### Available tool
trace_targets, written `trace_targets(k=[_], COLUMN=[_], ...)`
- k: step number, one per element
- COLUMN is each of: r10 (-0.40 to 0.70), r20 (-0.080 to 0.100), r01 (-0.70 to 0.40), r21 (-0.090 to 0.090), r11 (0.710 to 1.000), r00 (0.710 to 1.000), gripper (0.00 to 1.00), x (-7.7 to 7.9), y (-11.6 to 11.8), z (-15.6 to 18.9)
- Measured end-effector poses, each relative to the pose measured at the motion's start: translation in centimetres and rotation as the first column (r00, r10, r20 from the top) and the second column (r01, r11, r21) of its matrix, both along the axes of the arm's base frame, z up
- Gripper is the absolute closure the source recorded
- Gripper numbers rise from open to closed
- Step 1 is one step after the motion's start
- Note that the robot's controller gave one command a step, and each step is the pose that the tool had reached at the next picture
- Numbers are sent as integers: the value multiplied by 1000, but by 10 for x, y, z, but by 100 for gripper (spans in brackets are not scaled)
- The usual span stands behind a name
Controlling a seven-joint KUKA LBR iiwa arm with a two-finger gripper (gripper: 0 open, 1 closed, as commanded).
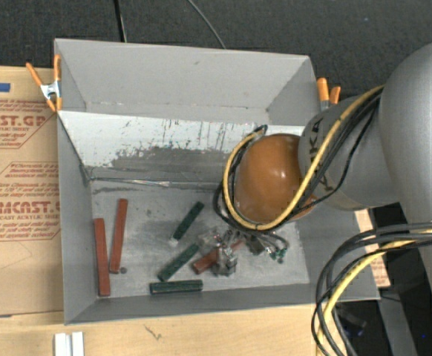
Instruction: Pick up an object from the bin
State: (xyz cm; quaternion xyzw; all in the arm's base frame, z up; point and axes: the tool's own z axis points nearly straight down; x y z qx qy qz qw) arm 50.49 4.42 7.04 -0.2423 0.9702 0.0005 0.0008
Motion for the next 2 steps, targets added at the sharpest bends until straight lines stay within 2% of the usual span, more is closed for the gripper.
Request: trace_targets(k=[2], r10=[0], r20=[0], r01=[0], r21=[0], r11=[1000], r00=[1000], gripper=[100], x=[0], y=[0], z=[1])
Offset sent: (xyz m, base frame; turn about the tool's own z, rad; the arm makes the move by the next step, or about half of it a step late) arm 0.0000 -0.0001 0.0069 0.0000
